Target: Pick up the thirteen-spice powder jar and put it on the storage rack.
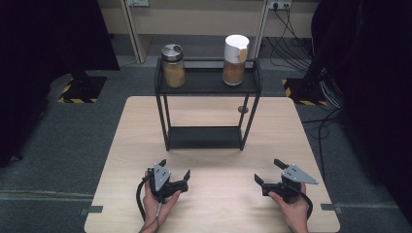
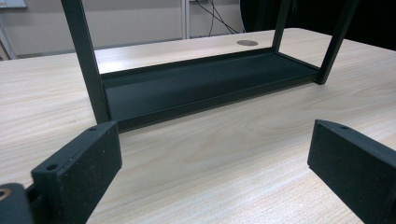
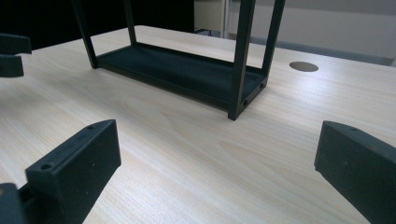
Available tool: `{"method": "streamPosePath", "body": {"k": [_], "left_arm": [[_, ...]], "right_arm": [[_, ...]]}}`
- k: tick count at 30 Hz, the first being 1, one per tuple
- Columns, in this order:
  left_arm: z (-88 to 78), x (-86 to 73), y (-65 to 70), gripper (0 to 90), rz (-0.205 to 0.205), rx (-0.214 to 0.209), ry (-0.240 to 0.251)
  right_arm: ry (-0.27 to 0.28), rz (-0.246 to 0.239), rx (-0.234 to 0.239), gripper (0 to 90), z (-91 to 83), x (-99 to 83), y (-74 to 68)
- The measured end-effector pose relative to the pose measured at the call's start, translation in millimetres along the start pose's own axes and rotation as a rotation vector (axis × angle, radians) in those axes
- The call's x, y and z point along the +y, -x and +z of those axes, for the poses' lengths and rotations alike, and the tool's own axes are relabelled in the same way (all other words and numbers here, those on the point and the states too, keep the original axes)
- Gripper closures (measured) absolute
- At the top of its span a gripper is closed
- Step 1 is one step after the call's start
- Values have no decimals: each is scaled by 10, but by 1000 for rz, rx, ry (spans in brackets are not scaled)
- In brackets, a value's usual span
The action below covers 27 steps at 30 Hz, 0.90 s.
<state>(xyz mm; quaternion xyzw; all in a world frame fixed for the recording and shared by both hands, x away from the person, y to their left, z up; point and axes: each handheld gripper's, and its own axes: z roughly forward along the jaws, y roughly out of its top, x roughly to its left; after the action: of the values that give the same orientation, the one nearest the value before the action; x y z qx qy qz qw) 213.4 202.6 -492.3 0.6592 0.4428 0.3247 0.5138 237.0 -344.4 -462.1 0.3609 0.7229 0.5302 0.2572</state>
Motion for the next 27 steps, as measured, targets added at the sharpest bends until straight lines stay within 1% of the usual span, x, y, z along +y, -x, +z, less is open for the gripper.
{"method": "streamPosePath", "body": {"k": [7, 19, 22, 27], "left_arm": [[0, 1, 0, 23, 1, -1, 0], [2, 3, 1, 23, 2, -1, -2], [1, 2, -1, 23, 2, -1, -1], [4, 4, 3, 23, 3, -1, -2]], "right_arm": [[-9, 1, -2, 5, 18, -23, -7], [-21, 27, -6, 6, 48, -94, 23], [-33, 35, -1, 8, 65, -101, 36], [-21, 50, 2, 12, 53, -123, 60]]}}
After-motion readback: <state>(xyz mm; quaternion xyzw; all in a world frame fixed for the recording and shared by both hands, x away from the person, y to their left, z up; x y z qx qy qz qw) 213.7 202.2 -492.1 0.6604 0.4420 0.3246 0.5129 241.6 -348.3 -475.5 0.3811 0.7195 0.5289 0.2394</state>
